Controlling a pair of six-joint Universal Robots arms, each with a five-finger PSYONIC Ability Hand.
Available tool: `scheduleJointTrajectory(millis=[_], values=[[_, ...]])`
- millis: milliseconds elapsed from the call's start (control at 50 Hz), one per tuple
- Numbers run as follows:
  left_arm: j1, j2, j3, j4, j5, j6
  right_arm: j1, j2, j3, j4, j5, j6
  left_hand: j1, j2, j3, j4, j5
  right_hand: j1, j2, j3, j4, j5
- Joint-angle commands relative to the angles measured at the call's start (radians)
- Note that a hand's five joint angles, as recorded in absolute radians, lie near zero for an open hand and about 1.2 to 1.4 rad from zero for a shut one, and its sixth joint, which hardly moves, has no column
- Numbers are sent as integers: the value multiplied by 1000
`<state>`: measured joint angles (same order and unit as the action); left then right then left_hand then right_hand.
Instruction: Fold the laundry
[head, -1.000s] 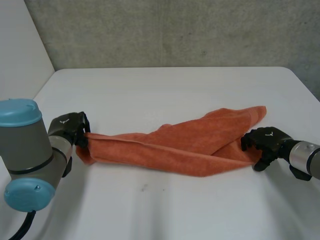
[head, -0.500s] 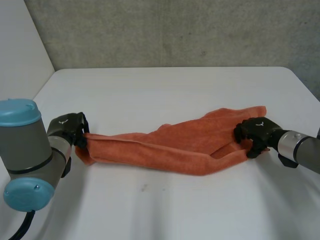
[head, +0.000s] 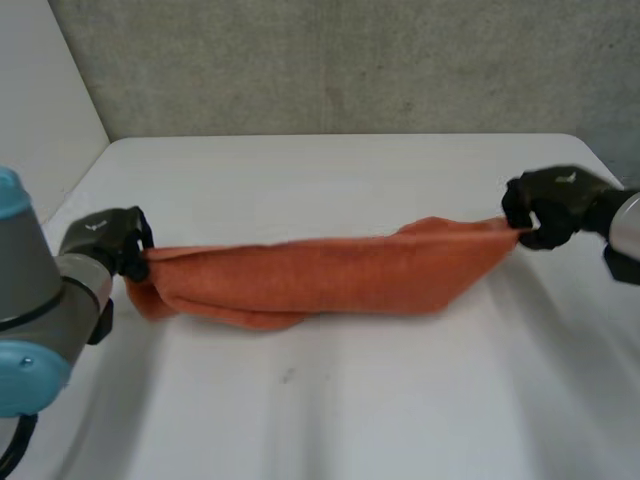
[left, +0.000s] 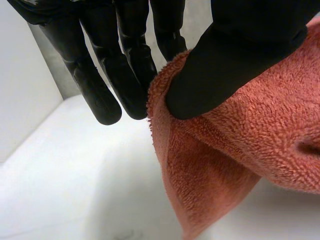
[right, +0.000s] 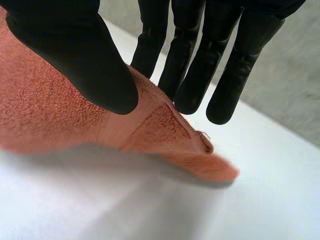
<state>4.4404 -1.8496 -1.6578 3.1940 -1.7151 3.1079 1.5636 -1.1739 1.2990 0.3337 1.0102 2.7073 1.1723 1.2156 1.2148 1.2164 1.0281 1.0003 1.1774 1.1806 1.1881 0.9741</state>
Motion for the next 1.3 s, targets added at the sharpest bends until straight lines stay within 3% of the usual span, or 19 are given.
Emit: scheduleJointTrajectory(millis=[20,160,280,440,480,620,740,780,800,820,840,880,920,1180,1300], values=[[1,226,-7,-80,9,9,-11,-174,-53,152,-5,-1,224,181,181,180,194,396,219,216,208,248],[14,329,-13,-169,108,28,-13,-297,-84,265,-4,-52,224,181,181,180,194,396,219,216,208,248],[70,303,-30,-241,167,175,-2,-283,-30,370,11,-212,224,181,181,180,194,396,219,216,208,248],[71,11,18,-244,158,333,30,-32,-17,361,68,-281,224,181,181,180,194,396,219,216,208,248],[71,-43,50,-243,151,345,84,66,-68,306,120,-276,224,181,181,180,194,396,219,216,208,248],[63,-189,271,-217,109,353,156,210,-268,159,261,-244,224,181,181,180,194,396,219,216,208,248],[48,-224,559,-3,111,353,211,231,-602,-65,318,-118,224,181,181,180,194,396,219,216,208,248],[30,-202,631,233,112,350,222,212,-672,-158,335,-65,224,181,181,180,194,396,219,216,208,248],[30,-201,632,234,112,350,228,180,-716,-261,355,-16,224,181,181,180,194,396,219,216,208,248],[24,-166,632,370,114,351,228,180,-716,-262,355,-15,224,181,181,180,194,396,219,216,208,248],[24,-166,632,371,114,351,227,139,-715,-359,381,26,224,181,181,180,194,396,219,216,208,248],[22,-103,607,592,105,348,227,96,-690,-446,389,57,224,181,181,180,194,396,219,216,208,248],[20,-80,574,637,104,348,228,27,-597,-527,384,78,224,181,181,180,194,396,219,216,208,248],[50,-33,221,503,98,344,220,-26,-114,-506,231,77,224,181,181,180,194,396,219,216,208,248],[65,-56,25,497,104,344,220,-24,49,-501,211,75,224,181,181,180,194,396,219,216,208,248]])
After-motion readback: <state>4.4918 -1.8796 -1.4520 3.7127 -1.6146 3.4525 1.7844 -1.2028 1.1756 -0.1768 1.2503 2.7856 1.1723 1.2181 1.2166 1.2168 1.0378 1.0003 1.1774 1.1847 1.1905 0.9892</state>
